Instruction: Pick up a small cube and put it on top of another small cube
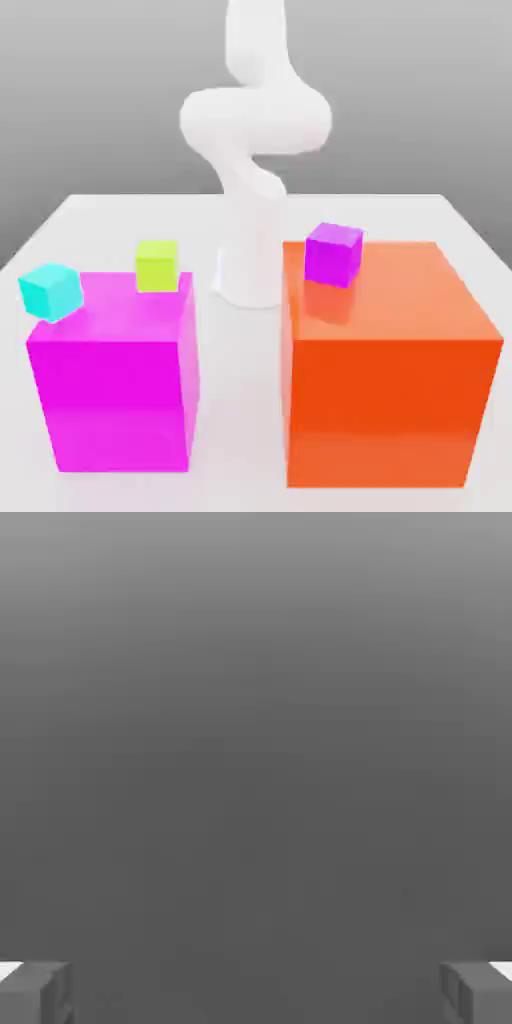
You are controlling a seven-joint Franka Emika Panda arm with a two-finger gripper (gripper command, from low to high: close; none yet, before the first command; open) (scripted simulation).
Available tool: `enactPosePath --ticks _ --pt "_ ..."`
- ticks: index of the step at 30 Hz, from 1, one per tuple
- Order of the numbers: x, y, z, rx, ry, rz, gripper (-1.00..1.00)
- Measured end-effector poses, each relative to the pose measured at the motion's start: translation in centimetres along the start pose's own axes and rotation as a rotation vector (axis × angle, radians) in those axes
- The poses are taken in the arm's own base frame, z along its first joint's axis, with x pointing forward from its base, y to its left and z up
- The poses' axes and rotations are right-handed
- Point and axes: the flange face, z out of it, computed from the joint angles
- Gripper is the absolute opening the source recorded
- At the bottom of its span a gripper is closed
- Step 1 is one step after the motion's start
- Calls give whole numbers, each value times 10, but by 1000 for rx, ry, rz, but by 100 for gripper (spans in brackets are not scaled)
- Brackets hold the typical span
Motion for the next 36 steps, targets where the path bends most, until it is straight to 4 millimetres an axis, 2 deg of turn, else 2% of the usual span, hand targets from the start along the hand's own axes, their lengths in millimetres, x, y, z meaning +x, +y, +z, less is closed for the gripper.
enactPosePath --ticks 4,9,13,18,22,26,30,36 --pt "18 14 65 -191 15 -184 0" --pt "41 56 148 -405 -40 -404 0" --pt "55 108 209 -538 -130 -557 0" --pt "64 198 269 -657 -274 -685 0" --pt "64 286 304 -717 -409 -756 0" --pt "46 358 332 -720 -528 -803 0" --pt "12 409 341 -715 -546 -574 0" --pt "-47 478 341 -733 -543 -142 0"
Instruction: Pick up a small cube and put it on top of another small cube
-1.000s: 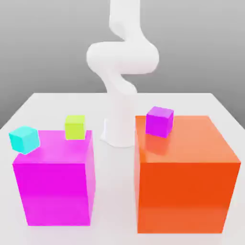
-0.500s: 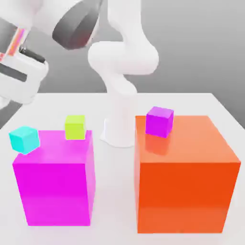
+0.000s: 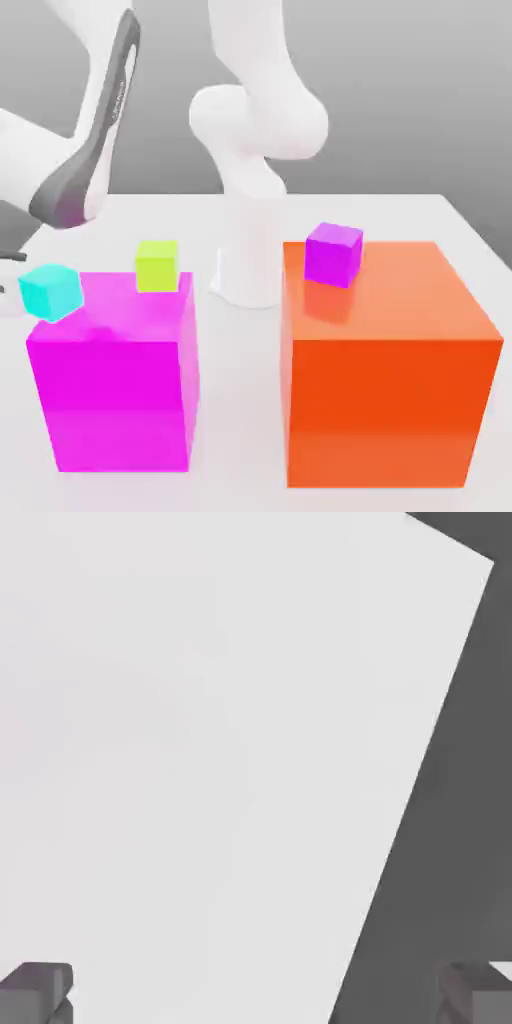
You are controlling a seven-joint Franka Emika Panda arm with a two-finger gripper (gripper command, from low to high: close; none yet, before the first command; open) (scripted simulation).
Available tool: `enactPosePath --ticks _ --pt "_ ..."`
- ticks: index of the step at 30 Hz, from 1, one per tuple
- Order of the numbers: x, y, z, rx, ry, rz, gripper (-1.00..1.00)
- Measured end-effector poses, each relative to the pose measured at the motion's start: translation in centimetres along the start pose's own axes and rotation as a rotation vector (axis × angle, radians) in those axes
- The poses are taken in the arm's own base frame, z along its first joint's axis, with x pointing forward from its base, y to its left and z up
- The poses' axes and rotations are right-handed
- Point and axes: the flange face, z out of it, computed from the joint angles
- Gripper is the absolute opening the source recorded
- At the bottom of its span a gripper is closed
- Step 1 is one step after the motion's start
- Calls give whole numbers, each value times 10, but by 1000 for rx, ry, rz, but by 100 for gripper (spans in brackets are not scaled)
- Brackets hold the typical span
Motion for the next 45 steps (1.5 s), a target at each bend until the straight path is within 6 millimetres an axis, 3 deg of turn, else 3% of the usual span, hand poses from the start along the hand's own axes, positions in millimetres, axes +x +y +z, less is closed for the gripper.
enactPosePath --ticks 3,8,17,29,30,36,37,43,45 --pt "-25 12 27 40 -65 199 0" --pt "-56 18 47 82 -149 528 0" --pt "-86 2 38 125 -241 1109 0" --pt "-134 13 28 116 -365 1946 0" --pt "-139 18 33 109 -375 2000 0" --pt "-145 4 79 105 -380 2039 0" --pt "-147 1 88 104 -380 2039 -100" --pt "-147 -1 91 105 -378 2040 -100" --pt "-146 2 84 106 -379 2041 -100"
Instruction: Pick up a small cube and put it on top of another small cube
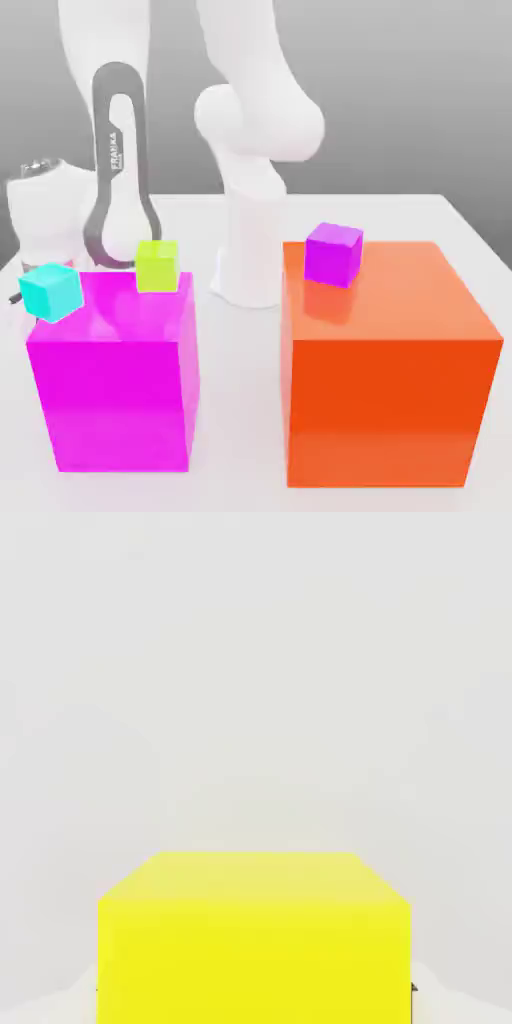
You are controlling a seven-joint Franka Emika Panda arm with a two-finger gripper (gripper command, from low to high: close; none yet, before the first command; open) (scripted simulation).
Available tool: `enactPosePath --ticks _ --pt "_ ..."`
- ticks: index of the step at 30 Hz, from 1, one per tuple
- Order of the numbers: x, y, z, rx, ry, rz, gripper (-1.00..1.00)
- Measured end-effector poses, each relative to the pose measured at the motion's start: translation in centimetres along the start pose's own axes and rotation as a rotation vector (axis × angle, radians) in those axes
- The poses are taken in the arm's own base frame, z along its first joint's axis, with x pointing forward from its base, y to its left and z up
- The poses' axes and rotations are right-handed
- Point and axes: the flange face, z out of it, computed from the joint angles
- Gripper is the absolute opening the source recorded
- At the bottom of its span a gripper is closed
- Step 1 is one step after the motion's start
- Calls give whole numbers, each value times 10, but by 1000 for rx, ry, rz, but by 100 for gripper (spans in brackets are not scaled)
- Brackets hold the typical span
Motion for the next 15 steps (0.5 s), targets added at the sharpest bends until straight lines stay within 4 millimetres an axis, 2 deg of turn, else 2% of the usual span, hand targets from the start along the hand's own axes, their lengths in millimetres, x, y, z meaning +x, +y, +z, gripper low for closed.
enactPosePath --ticks 6,10,15 --pt "-1 -1 -50 3 -4 -1 -100" --pt "-37 -34 -81 45 -54 -105 -100" --pt "-92 -66 -139 76 -146 -299 -100"
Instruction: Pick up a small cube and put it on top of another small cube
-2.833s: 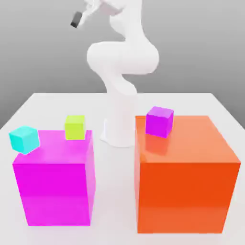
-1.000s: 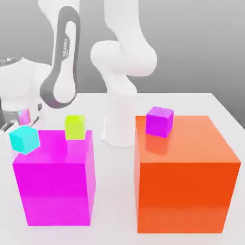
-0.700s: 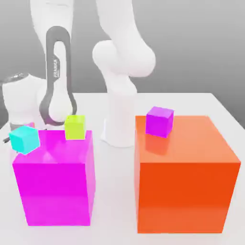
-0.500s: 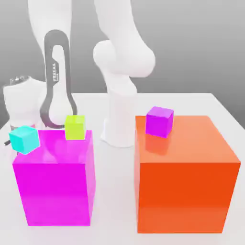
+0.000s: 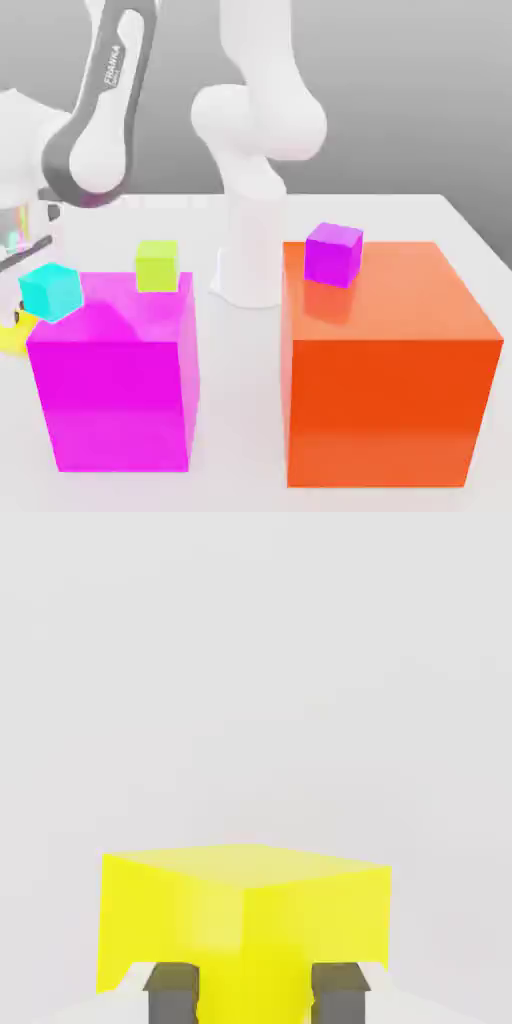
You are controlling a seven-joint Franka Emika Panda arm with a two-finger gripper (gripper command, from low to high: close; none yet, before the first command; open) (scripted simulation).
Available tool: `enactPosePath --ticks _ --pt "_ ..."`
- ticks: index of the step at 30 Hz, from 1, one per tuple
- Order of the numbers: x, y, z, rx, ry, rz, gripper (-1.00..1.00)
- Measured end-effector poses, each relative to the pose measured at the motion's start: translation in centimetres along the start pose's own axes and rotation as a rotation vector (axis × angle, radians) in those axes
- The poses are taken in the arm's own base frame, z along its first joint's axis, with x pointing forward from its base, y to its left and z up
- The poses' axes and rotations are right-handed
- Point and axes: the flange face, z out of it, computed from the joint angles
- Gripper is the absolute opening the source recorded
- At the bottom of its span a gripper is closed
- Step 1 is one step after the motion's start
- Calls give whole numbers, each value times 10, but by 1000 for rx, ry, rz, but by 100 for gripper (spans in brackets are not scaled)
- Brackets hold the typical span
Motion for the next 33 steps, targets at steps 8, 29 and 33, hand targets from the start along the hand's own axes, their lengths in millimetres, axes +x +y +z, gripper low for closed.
enactPosePath --ticks 8,29,33 --pt "-102 -16 -89 13 -151 -339 -100" --pt "-133 150 -108 -131 98 -539 100" --pt "-133 150 -108 -131 98 -539 100"
